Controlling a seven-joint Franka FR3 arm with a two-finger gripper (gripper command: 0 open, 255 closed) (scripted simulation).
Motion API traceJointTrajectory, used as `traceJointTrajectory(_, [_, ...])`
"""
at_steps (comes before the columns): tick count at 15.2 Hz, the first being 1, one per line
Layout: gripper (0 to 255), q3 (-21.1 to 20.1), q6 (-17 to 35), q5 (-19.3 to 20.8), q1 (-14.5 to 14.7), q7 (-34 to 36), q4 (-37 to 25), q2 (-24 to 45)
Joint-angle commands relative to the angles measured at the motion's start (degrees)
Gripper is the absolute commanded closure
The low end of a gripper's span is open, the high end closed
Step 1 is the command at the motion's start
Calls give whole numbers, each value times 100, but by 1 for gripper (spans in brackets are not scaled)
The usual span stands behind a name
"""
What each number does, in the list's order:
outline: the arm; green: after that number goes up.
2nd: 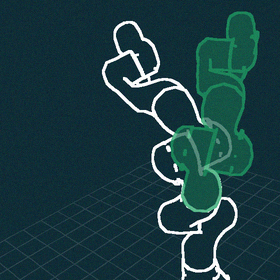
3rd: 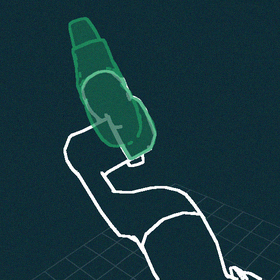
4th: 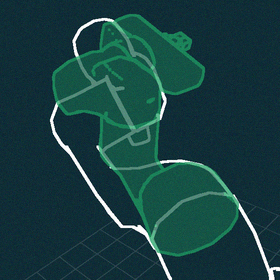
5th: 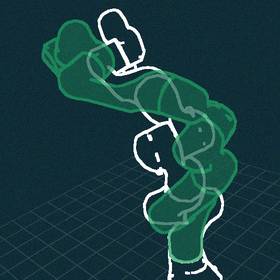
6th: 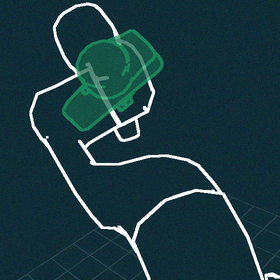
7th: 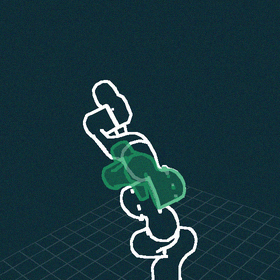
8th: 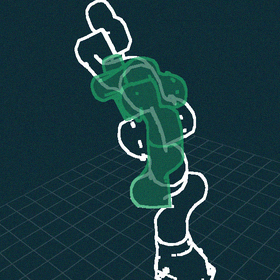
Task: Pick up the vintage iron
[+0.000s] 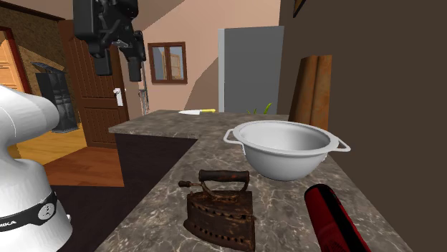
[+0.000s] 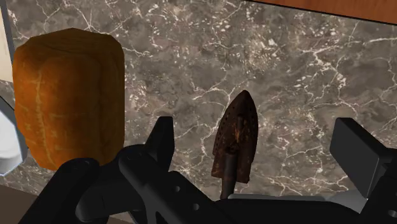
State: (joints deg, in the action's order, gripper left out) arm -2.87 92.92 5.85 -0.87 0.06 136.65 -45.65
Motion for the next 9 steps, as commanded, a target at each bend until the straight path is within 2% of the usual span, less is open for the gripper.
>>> traceJointTrajectory(1, [0,0,0,0,0,0,0,0])
traceJointTrajectory(9, [0,54,1540,78,-123,211,226,1317])
